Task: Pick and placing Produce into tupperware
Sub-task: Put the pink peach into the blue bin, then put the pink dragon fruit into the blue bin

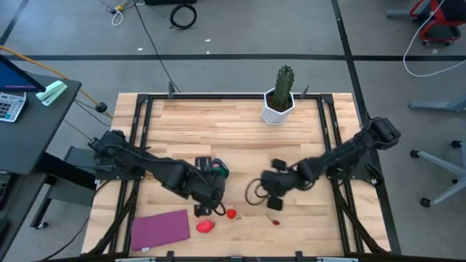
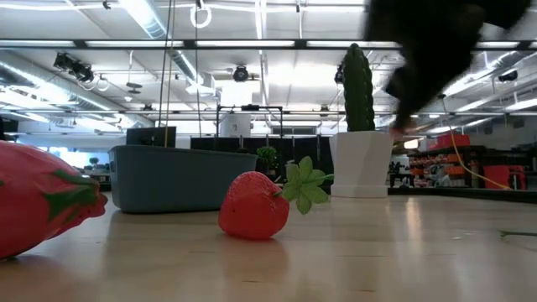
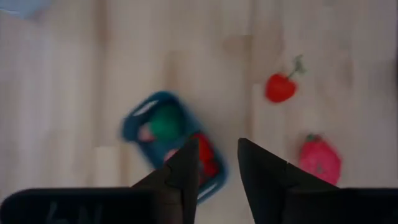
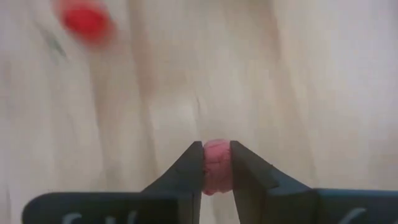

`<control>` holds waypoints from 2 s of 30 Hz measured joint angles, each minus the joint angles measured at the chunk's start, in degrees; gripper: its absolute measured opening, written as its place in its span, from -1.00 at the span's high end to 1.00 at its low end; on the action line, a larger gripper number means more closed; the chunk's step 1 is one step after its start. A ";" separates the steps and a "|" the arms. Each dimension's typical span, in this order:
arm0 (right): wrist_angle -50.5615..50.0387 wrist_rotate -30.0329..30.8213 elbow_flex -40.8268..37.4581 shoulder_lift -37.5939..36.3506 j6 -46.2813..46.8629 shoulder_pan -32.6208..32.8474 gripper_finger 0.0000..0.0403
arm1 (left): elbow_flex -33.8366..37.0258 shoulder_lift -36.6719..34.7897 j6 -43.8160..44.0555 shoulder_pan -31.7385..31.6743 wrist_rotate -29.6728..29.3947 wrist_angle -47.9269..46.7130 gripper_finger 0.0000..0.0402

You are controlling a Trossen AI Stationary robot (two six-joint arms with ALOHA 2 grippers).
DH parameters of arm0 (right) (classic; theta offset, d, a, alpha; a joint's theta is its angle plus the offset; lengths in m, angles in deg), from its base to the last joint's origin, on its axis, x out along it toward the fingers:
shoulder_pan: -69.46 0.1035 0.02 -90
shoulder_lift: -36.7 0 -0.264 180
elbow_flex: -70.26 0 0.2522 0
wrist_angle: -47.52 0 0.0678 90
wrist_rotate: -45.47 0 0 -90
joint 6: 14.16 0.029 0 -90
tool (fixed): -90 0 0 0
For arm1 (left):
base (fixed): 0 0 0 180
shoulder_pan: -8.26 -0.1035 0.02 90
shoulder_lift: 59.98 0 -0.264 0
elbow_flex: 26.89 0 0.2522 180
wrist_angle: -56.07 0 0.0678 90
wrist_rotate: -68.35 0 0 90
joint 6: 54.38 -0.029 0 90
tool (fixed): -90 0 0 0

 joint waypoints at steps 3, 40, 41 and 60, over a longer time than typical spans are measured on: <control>11.30 0.99 2.24 0.00 -10.22 -3.91 0.61 | -6.68 -0.02 -0.11 0.00 -3.36 -6.95 0.48; 21.17 -6.51 31.72 32.76 -30.60 -16.87 0.13 | -28.49 -1.16 -5.28 -0.09 -14.97 -17.83 0.70; 18.79 -6.18 31.70 31.75 -30.63 -16.85 0.11 | -28.49 -1.16 -4.56 -0.09 -14.97 -17.83 0.70; -25.93 10.42 14.95 -10.83 -0.41 -1.28 0.24 | -16.67 -1.20 19.34 7.05 -9.63 -13.31 0.67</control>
